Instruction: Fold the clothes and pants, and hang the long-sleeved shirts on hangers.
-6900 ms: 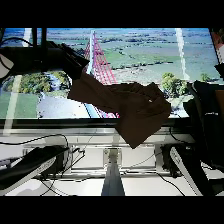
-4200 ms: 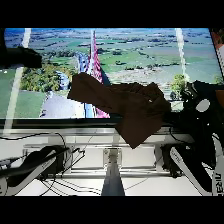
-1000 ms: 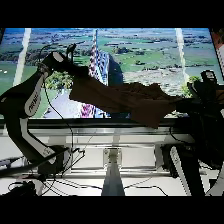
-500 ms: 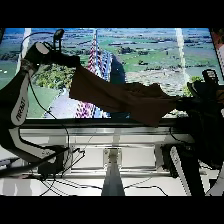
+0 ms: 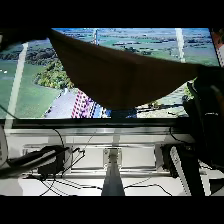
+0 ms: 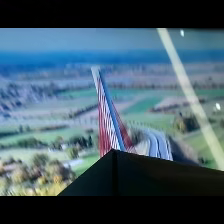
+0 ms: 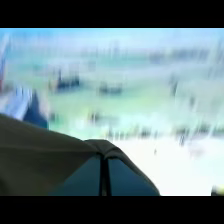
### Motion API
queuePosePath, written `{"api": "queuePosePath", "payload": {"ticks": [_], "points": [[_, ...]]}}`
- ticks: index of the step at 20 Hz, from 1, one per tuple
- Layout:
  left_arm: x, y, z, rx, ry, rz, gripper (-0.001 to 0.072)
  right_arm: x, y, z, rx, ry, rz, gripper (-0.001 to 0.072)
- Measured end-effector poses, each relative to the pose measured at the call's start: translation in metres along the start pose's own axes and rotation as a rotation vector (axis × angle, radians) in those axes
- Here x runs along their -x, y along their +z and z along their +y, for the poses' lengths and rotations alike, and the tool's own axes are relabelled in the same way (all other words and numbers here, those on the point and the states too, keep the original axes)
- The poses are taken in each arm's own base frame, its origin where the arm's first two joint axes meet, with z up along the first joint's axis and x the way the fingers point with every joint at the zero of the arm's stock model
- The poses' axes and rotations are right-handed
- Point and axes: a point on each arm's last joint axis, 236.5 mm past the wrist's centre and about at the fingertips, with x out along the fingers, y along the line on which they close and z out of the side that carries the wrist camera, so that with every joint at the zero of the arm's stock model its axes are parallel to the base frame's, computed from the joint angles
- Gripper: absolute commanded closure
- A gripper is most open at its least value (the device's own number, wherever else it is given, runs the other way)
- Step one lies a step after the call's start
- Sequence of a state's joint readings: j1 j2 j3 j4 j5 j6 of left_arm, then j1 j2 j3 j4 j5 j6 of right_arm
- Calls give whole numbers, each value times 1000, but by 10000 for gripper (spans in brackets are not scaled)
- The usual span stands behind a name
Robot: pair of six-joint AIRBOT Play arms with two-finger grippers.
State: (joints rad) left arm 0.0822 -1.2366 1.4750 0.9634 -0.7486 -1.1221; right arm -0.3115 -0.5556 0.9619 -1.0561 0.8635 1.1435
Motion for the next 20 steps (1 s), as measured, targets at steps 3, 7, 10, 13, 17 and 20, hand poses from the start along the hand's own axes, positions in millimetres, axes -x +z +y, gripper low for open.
{"api": "queuePosePath", "payload": {"ticks": [3,7,10,13,17,20], "points": [[86,82,-14,-62,63,-276,697,47,92,11,53,-15,-240,700],[230,160,-49,-156,148,-651,697,128,177,47,109,21,-492,701],[329,181,-76,-252,225,-853,698,187,208,76,158,56,-618,701],[395,181,-99,-335,288,-968,699,218,210,99,199,95,-641,701],[396,175,-94,-393,344,-926,699,204,207,101,197,124,-587,701],[308,158,-57,-373,336,-689,698,137,202,80,96,169,-450,701]]}}
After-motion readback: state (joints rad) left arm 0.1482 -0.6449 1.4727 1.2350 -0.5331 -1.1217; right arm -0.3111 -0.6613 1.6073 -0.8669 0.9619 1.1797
